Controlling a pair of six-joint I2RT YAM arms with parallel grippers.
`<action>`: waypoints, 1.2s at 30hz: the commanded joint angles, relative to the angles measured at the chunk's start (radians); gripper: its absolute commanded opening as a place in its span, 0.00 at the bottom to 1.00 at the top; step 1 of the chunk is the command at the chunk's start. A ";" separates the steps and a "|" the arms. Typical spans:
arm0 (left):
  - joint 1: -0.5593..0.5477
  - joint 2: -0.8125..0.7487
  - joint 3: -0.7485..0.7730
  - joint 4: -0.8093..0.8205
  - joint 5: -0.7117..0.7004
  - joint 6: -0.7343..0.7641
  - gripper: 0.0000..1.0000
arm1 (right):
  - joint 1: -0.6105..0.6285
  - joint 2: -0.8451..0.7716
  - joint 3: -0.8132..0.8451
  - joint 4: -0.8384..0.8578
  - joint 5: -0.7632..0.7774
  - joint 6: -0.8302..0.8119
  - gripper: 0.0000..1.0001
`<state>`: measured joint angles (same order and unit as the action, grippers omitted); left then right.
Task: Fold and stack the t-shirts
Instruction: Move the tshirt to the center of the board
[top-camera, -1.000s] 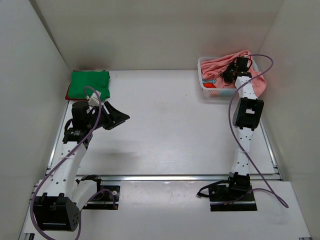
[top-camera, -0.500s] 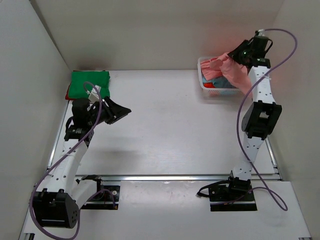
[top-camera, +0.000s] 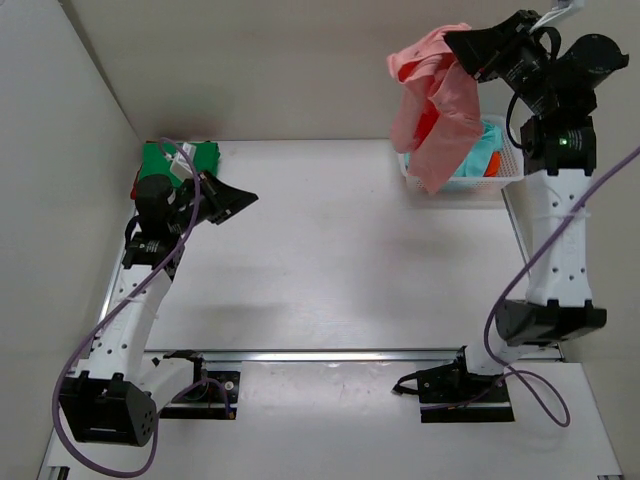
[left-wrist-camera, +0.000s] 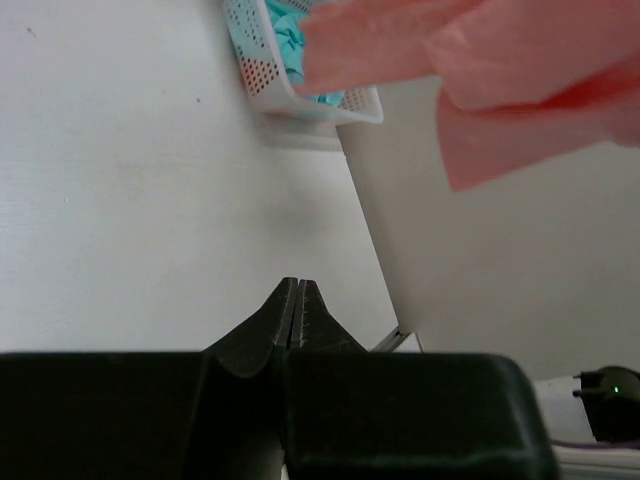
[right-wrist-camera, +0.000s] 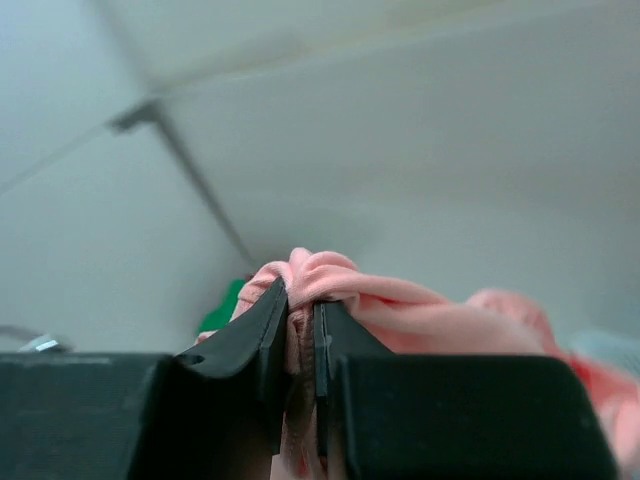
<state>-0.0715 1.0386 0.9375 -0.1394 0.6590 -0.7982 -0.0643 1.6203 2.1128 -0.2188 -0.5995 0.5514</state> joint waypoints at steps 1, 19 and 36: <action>0.002 0.001 0.081 -0.019 -0.029 0.043 0.06 | 0.090 -0.137 0.000 0.210 -0.091 0.057 0.00; 0.098 -0.144 0.029 0.031 0.011 -0.026 0.37 | 0.303 -0.087 -0.683 0.338 -0.330 0.271 0.00; -0.197 0.254 -0.180 -0.052 -0.191 0.111 0.49 | 0.342 -0.082 -0.852 -0.203 0.125 -0.251 0.56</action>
<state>-0.2699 1.2350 0.7410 -0.2352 0.5480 -0.7086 0.2192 1.5280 1.3193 -0.4107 -0.4873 0.3557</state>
